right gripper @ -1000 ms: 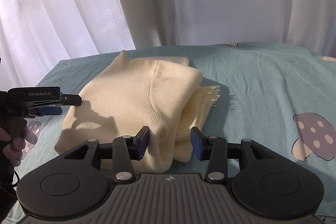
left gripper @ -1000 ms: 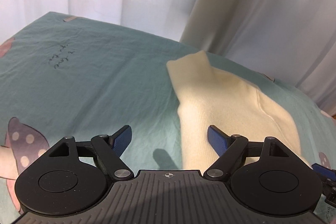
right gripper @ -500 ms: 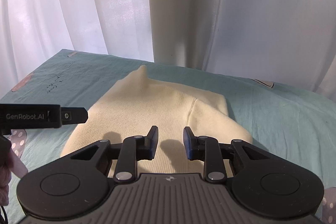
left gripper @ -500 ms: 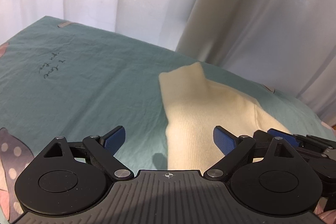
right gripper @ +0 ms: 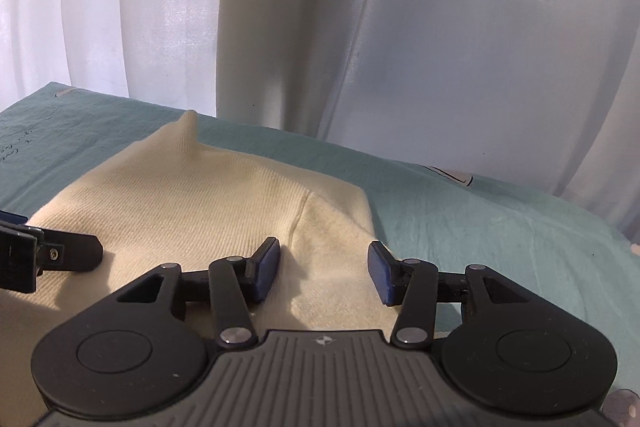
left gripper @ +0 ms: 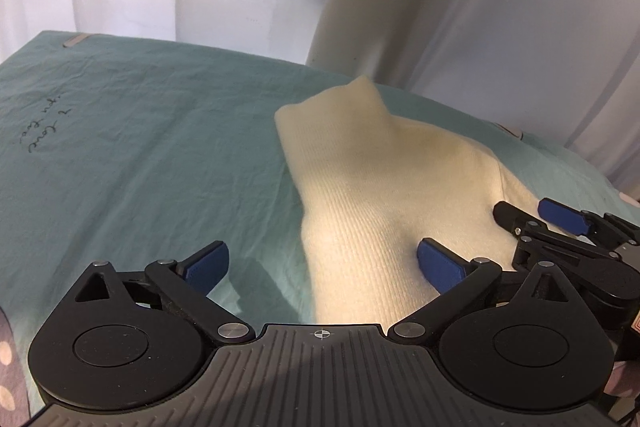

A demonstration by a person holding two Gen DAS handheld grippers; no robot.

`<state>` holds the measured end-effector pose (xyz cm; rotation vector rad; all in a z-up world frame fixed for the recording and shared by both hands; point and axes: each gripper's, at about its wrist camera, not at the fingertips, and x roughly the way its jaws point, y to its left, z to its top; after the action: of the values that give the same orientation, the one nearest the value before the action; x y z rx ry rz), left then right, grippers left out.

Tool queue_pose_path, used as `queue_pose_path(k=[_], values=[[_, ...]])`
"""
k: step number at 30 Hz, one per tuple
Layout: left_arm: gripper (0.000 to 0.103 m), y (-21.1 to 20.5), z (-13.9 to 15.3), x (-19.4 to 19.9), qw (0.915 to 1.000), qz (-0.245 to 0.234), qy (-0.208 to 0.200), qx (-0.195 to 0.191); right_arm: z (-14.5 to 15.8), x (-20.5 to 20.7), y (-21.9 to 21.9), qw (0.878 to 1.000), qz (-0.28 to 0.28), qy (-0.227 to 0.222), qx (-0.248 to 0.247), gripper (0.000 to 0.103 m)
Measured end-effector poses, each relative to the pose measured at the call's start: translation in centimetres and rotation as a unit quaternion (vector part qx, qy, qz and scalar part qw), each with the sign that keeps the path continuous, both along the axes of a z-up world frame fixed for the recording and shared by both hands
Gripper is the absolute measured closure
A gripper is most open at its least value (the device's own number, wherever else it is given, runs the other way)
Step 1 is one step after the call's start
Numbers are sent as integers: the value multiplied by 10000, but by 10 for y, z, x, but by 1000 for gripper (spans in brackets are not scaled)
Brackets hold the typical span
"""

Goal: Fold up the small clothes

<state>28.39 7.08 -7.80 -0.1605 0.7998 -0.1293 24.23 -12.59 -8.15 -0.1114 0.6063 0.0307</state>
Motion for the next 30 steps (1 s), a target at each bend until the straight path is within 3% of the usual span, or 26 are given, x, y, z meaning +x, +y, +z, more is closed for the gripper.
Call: queue_pose_path(k=[2, 7, 11, 13, 18, 22, 25, 28, 30], values=[[0, 3, -4, -2, 9999, 40, -7, -139, 0, -1, -8, 9998, -137, 22, 166, 44], [0, 19, 9, -32, 9993, 124, 98, -343, 8, -13, -22, 9973, -380, 270, 564, 41], [0, 37, 23, -73, 9986, 109, 140, -507, 37, -70, -33, 9936, -270, 264, 1062, 42], [0, 42, 23, -88, 9973, -15, 216, -704, 46, -105, -44, 9870, -186, 314, 1568, 42], [3, 46, 3, -101, 9857, -360, 686, -1496, 29, -158, -76, 9536, -250, 936, 2851, 42], [6, 47, -2, -93, 9759, -444, 728, -2007, 9, -157, -91, 9207, -141, 1176, 3718, 41], [27, 43, -9, -88, 9617, -636, 1012, -2466, -5, -144, -98, 8890, -212, 1249, 4401, 39], [28, 36, -11, -87, 9616, -692, 1050, -2438, -18, -133, -99, 8690, -240, 1392, 4742, 42], [39, 33, -8, -87, 9650, -633, 1106, -2293, -22, -130, -97, 8615, -185, 1435, 4867, 49]])
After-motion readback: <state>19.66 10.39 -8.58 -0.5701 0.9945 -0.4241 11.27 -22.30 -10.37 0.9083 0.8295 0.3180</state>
